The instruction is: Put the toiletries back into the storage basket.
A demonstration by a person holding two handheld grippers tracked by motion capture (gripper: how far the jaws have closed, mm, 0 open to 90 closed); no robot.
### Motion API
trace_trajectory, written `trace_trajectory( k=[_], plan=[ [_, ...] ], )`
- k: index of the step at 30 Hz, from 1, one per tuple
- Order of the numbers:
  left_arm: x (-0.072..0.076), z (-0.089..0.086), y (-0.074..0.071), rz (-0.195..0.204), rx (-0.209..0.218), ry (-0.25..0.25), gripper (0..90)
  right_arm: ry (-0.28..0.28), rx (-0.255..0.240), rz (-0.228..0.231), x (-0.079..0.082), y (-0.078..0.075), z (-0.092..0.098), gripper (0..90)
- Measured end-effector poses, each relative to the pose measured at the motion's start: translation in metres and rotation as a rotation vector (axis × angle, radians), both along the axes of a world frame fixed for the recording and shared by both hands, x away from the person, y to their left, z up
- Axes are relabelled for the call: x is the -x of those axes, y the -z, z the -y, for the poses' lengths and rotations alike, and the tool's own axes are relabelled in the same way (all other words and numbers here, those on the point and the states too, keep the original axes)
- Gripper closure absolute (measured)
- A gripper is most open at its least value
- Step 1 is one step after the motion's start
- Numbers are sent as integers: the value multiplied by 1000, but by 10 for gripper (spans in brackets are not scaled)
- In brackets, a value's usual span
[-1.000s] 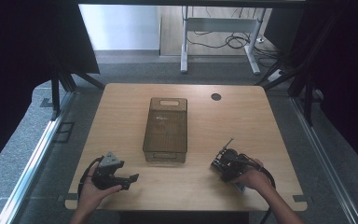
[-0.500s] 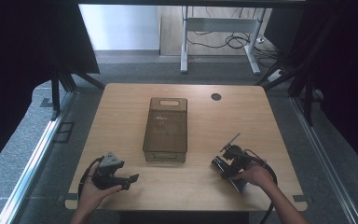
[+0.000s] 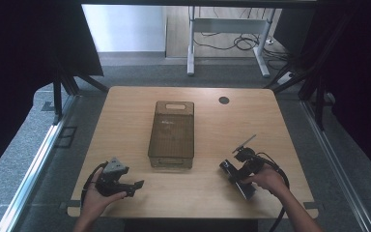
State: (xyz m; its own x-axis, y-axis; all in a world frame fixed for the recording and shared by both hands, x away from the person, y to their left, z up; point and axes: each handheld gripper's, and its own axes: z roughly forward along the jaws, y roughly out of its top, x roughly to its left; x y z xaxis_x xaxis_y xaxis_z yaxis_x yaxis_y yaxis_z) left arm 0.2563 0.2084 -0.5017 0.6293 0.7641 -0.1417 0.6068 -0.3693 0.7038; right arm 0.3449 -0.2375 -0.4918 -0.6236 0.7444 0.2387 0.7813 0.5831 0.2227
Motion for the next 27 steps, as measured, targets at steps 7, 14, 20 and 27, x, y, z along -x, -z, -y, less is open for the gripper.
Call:
trace_trajectory(
  k=[7,14,20,27],
  plan=[
    [0,0,0,0,-2,-2,191,19,-63,1,-1,-8,3,467],
    [0,1,0,-1,0,2,192,41,-107,-3,-3,-17,2,468],
    [0,1,0,-3,-1,1,191,37,-126,5,-7,-26,-2,468],
    [0,4,1,-6,-7,9,191,30,-158,28,-18,-44,-14,469]
  ],
)
